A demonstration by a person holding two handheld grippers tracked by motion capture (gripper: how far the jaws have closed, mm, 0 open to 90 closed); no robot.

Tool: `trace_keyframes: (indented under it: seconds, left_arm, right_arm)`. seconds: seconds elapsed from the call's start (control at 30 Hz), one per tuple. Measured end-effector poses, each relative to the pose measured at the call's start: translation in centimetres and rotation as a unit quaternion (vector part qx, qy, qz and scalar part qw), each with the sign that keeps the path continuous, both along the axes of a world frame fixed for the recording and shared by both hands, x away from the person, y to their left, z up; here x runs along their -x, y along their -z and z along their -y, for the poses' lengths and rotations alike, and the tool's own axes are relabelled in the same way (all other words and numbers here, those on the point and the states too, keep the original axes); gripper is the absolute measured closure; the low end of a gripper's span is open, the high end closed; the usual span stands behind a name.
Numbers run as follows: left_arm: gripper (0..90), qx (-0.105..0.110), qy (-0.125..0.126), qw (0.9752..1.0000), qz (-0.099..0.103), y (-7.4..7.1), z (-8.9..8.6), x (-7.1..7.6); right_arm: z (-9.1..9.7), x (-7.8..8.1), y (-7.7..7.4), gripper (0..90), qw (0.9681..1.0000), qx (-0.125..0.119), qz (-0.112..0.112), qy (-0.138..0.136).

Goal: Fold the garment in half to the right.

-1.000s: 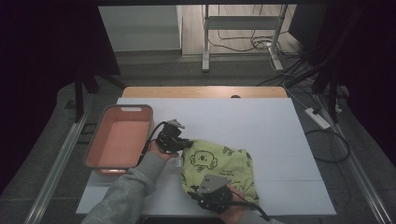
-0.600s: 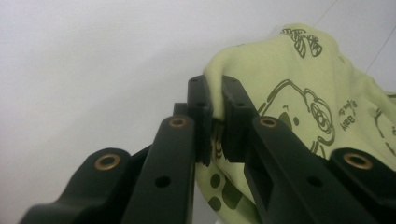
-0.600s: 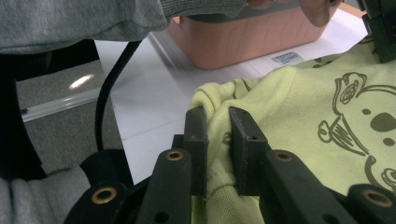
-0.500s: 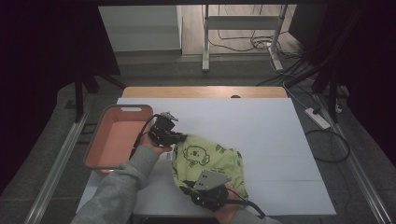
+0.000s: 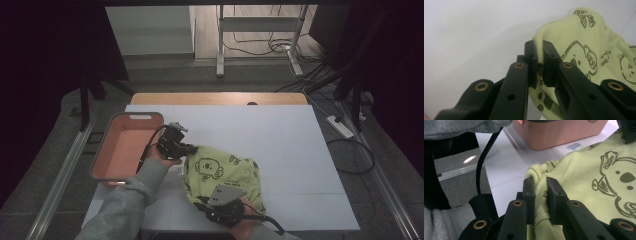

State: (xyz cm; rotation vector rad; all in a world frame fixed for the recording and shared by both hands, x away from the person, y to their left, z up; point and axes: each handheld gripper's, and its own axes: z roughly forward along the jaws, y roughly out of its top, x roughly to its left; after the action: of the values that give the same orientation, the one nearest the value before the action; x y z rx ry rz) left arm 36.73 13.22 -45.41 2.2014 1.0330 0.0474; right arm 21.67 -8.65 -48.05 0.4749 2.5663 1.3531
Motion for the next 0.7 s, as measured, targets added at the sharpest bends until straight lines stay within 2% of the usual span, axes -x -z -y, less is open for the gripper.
trace_keyframes:
  seconds: [0.17,0.43,0.7]
  left_arm:
    - [83.8,0.000,-0.005,1.0000,-0.004,0.4,-0.4,0.0]
    - [83.8,0.008,-0.018,0.9998,-0.003,0.2,-1.5,0.1]
    - [83.7,0.006,-0.017,0.9998,-0.001,0.0,-1.3,0.1]
  right_arm:
    - [0.1,-0.3,0.3,78.4,1.0000,0.006,-0.005,0.000]
    - [0.1,-0.7,0.2,78.7,1.0000,0.003,-0.001,0.003]
    - [-0.2,-0.4,0.0,78.7,1.0000,-0.005,0.001,0.001]
